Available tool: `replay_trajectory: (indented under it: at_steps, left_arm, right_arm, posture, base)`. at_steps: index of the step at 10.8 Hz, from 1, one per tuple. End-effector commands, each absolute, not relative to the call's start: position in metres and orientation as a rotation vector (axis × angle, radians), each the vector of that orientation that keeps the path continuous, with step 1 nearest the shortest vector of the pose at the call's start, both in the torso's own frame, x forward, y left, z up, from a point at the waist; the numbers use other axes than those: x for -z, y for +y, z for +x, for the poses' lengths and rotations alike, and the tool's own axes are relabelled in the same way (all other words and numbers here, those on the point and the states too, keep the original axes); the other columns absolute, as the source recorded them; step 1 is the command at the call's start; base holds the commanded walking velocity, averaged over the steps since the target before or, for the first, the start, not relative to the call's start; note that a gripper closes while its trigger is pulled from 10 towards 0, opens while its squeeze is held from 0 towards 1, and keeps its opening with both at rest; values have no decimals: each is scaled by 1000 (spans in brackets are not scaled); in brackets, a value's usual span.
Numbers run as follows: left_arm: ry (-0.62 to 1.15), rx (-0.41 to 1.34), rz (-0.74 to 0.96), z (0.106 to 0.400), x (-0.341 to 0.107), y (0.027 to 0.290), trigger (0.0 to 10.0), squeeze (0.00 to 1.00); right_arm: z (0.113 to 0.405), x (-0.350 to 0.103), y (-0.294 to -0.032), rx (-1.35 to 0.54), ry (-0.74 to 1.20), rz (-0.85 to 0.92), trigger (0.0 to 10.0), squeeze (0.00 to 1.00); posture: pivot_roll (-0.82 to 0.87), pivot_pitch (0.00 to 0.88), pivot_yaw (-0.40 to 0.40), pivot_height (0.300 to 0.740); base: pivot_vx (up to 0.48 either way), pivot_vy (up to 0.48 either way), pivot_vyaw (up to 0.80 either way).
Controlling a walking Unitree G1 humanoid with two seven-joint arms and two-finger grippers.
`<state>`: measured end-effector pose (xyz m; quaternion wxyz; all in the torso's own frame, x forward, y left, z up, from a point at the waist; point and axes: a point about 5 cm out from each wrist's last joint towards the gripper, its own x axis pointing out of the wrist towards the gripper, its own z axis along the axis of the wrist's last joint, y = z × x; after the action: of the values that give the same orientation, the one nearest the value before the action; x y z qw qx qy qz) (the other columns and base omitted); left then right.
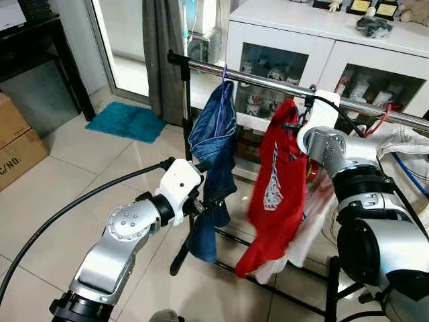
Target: Hang hanger
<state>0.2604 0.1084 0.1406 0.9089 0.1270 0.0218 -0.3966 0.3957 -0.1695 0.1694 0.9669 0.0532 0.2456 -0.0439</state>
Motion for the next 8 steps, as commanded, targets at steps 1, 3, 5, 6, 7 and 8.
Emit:
replay_trajectory:
  at_steps: [1, 3, 5, 6, 7, 8]
  left_arm:
    - [45, 772, 268, 263, -141, 110, 10000, 0]
    - [49, 711, 264, 267, -139, 111, 10000, 0]
    - [43, 698, 271, 268, -138, 109, 10000, 0]
    - [46, 687, 261, 269, -138, 109, 10000, 0]
    - [49, 644, 236, 271, -138, 110, 10000, 0]
    - [54, 613, 226, 273, -137, 111, 10000, 0]
  right_arm:
    - [398, -187, -177, 102, 420, 96, 0, 0]
    - [395, -199, -180, 82, 337, 104, 0, 0]
    - [391, -209, -179, 36, 277, 83, 0, 0]
    - [388, -209, -179, 22, 273, 66, 0, 0]
    - [377, -204, -178, -26, 287, 22, 0, 0]
    - [361, -189, -174, -70, 315, -23, 0, 0]
  posture:
    - [131, 0, -52, 740]
    - [123, 0, -53, 740]
    - [119, 0, -50, 740]
    - [118, 0, -49, 740]
    - [120, 0, -48, 740]
    - [119, 0, -43, 740]
  base:
    - [0, 0, 0]
    - [0, 0, 0]
    - [0, 0, 0]
    - [0, 0, 0]
    - [0, 0, 0]
    - [0, 0, 0]
